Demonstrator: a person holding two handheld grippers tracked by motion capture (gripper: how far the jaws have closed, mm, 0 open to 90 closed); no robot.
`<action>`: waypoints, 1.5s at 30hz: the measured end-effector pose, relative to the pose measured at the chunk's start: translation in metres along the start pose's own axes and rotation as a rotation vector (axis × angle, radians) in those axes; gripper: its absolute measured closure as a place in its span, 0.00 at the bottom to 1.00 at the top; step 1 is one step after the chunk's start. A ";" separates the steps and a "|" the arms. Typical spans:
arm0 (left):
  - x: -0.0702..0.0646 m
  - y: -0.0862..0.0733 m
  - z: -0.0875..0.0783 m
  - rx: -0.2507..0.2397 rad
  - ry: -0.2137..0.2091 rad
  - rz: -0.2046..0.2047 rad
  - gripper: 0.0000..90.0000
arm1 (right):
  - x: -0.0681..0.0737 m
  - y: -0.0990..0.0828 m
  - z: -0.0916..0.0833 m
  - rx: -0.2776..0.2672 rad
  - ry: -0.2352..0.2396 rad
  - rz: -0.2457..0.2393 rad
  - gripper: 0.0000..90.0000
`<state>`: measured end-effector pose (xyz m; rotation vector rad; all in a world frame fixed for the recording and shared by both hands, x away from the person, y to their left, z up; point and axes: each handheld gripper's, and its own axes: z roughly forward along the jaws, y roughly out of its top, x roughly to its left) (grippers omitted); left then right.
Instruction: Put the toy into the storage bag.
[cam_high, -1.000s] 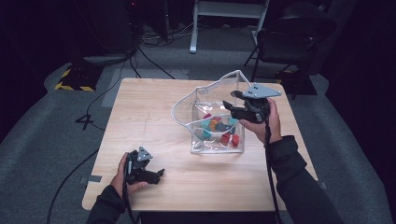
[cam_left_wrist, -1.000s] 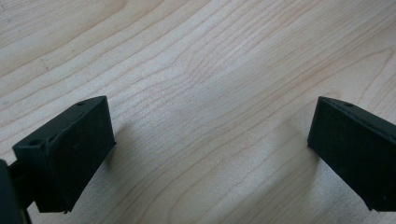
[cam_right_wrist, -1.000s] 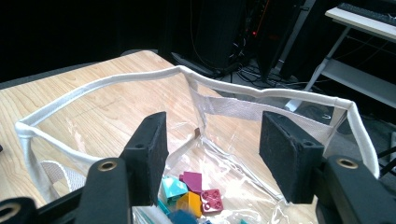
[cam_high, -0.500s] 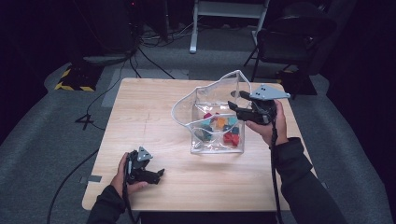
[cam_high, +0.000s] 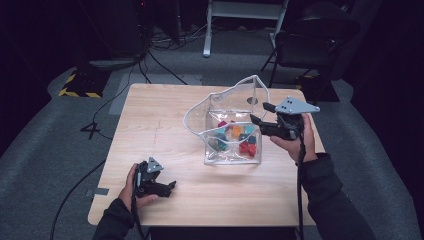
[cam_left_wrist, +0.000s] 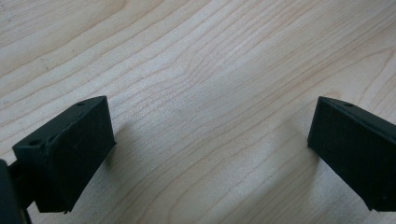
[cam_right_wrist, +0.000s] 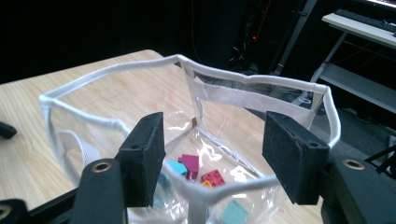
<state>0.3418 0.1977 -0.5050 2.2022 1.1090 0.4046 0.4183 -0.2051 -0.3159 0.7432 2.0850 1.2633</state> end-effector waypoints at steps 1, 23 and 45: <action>0.000 0.000 0.000 0.000 0.000 0.000 0.01 | 0.001 -0.001 -0.002 -0.001 -0.002 -0.006 0.44; 0.000 0.000 0.000 0.000 0.001 0.000 0.01 | 0.009 -0.032 -0.022 0.039 0.014 -0.027 0.43; 0.000 0.000 0.000 0.000 0.001 0.000 0.01 | 0.014 -0.076 -0.023 0.138 0.050 -0.065 0.37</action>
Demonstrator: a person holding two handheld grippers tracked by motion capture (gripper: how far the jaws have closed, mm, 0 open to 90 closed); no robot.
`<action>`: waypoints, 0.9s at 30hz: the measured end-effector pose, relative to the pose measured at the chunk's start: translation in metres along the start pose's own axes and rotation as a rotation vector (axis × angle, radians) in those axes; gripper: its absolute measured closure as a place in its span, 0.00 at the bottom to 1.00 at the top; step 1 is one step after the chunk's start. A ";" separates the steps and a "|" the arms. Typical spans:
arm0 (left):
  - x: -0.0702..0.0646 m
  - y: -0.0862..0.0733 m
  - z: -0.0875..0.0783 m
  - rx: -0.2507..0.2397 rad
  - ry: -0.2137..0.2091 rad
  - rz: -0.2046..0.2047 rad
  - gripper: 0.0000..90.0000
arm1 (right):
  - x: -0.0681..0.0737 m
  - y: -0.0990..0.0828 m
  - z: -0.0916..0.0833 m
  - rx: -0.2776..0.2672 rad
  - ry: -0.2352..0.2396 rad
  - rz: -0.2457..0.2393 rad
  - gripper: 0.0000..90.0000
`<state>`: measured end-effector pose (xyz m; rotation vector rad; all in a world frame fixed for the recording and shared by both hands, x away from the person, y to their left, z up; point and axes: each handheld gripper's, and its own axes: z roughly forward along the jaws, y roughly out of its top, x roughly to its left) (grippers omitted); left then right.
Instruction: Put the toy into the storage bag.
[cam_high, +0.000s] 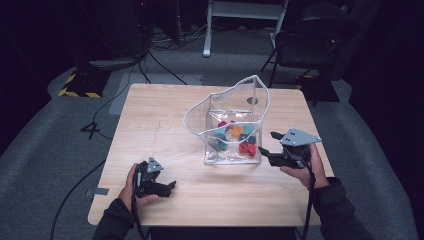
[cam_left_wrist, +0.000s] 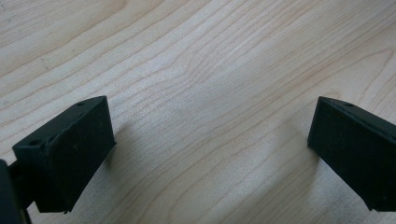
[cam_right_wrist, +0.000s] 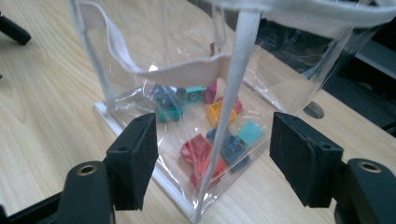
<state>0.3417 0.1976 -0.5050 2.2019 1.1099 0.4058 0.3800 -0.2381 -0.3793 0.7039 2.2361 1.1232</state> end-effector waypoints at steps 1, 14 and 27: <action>0.000 0.000 0.000 0.000 0.000 0.000 0.01 | 0.000 -0.002 0.000 0.003 0.005 -0.001 0.36; 0.000 0.000 0.000 0.000 0.000 0.000 0.01 | 0.005 -0.025 0.004 0.035 0.031 -0.013 0.31; 0.000 0.000 0.000 0.000 0.000 0.000 0.01 | 0.009 -0.050 0.008 0.093 0.051 -0.002 0.25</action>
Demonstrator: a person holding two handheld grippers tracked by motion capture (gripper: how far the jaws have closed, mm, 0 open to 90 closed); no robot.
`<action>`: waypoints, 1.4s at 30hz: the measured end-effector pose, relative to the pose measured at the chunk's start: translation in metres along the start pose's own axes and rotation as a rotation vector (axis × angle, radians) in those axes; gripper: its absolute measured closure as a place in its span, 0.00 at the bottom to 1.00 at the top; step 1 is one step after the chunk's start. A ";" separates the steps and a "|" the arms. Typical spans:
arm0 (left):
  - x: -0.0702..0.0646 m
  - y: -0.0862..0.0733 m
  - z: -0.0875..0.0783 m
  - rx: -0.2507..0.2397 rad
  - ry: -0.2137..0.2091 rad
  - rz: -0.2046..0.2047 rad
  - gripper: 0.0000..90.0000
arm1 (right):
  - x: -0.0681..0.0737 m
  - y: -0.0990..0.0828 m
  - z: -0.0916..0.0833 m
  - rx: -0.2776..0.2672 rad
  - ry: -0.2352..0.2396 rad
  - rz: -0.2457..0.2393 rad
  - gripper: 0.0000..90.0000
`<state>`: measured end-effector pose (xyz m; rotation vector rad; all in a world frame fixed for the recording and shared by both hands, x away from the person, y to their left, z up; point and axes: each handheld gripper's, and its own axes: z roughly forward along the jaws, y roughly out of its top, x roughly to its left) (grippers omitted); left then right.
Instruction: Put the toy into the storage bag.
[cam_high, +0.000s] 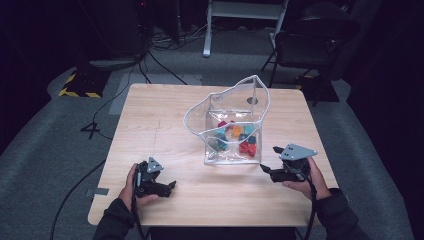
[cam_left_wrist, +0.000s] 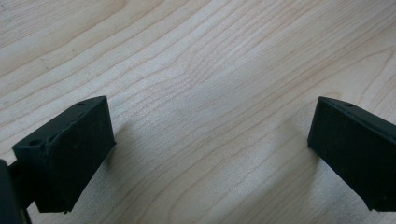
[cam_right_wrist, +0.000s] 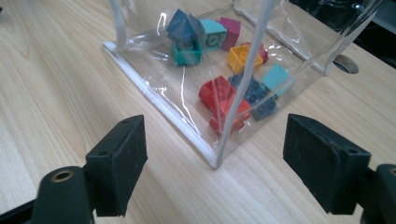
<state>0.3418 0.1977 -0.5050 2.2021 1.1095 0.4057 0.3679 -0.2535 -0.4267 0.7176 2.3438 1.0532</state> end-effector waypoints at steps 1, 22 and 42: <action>0.000 0.000 0.000 0.000 0.000 0.000 0.01 | 0.001 -0.002 0.001 0.003 0.001 -0.005 0.25; 0.000 0.000 0.000 0.000 -0.001 0.000 0.01 | 0.008 -0.058 0.014 0.135 0.041 0.027 0.24; -0.001 0.000 -0.001 0.006 0.000 -0.009 0.01 | -0.004 -0.106 -0.007 0.087 0.059 0.198 0.23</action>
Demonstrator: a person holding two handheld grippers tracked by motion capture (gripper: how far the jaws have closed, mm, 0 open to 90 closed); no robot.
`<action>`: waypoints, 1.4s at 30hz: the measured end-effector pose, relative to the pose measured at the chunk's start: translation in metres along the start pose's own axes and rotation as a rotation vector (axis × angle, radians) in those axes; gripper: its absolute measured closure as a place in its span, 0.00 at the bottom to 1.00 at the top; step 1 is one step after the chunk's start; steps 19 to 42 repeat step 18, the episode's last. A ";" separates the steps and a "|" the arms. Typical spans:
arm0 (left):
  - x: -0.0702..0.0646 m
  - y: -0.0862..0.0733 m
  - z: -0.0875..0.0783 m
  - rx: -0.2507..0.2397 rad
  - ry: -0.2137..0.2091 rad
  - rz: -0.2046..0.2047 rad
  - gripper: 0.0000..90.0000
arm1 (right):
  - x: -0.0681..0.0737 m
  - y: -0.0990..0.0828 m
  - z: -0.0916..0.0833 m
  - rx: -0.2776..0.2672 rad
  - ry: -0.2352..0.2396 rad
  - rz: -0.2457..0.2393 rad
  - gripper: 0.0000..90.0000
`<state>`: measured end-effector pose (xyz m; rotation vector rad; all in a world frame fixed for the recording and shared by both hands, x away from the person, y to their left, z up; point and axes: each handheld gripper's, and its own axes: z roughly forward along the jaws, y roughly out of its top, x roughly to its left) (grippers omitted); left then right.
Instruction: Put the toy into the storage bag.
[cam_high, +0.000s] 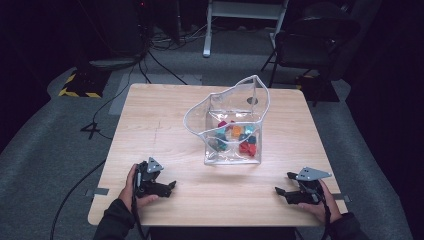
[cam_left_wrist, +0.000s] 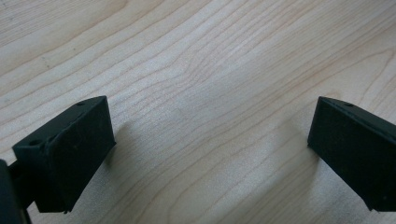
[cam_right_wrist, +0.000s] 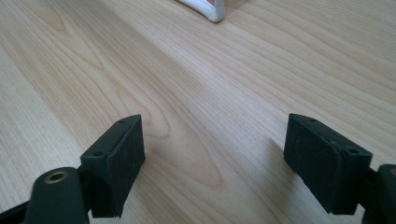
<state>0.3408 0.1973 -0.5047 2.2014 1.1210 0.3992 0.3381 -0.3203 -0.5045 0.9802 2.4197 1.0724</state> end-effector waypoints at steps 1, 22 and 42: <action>0.000 0.000 0.000 0.003 -0.001 0.001 0.01 | -0.001 -0.001 -0.001 -0.001 0.001 -0.002 0.23; 0.000 0.001 0.001 -0.003 0.002 -0.008 0.00 | -0.010 -0.007 -0.008 0.000 0.026 -0.018 0.22; 0.000 0.001 0.001 -0.003 0.002 -0.008 0.00 | -0.010 -0.007 -0.008 0.000 0.026 -0.018 0.22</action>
